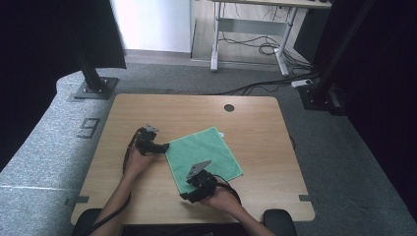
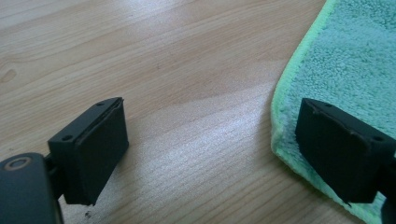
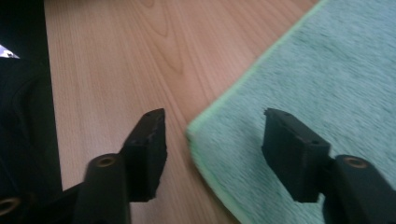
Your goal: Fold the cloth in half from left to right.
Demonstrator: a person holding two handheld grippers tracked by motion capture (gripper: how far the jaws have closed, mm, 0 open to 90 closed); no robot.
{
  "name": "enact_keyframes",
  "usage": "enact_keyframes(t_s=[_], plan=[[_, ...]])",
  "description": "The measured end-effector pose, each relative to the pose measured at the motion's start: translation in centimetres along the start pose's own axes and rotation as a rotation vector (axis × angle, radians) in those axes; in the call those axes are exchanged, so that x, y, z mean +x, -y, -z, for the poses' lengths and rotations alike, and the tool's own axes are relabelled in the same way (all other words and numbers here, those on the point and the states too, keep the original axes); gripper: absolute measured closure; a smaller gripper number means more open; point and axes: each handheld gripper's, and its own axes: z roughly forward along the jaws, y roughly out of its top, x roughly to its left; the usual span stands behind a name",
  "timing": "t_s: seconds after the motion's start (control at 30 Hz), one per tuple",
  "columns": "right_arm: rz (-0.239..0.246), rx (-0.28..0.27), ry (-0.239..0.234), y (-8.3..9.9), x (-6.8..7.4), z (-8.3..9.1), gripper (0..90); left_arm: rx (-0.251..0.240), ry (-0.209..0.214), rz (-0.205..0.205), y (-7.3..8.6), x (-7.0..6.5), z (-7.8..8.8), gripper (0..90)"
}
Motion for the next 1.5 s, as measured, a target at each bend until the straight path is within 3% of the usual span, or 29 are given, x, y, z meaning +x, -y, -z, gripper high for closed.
enact_keyframes(t_s=[0.17, 0.3, 0.4, 0.47, 0.7, 0.8, 0.9, 1.07, 1.27, 1.5], plan=[[0.031, 0.070, 0.024, -0.6, 1.0, -0.8, 69.3, -0.022, 0.025, -0.027, 0.2, -0.1, 0.3, 21.1], [0.060, 0.083, 0.036, -0.8, 1.5, -1.0, 84.0, -0.035, 0.080, -0.060, 0.2, -0.5, 0.7, 50.3], [0.060, 0.078, 0.031, -1.1, 1.5, -1.1, 86.3, -0.021, 0.133, -0.036, 0.2, -0.3, 0.8, 75.6], [0.052, 0.068, 0.016, -1.4, 1.5, -1.3, 86.8, -0.006, 0.152, -0.007, 0.2, 0.0, 1.0, 83.3], [0.069, 0.041, -0.031, -3.0, 2.5, -2.4, 87.0, 0.042, 0.099, 0.026, 0.6, 1.0, 2.4, 87.2], [0.098, 0.027, -0.020, -3.6, 3.0, -2.1, 87.0, 0.042, 0.086, 0.032, 0.4, 1.1, 2.9, 87.4], [0.099, 0.005, 0.000, -3.8, 3.0, -1.0, 87.0, 0.041, 0.075, 0.010, 0.1, 0.6, 3.3, 87.3], [0.092, -0.026, 0.038, -3.3, 2.3, 0.8, 87.1, 0.013, 0.087, 0.006, -1.0, 0.2, 3.6, 87.3], [0.064, -0.037, 0.073, -2.2, 1.4, 2.3, 87.1, -0.030, 0.121, 0.027, -2.4, 0.1, 3.6, 87.4], [0.031, -0.051, 0.106, -1.0, 0.2, 3.5, 87.1, -0.061, 0.145, 0.005, -4.2, -0.6, 2.9, 87.8]])
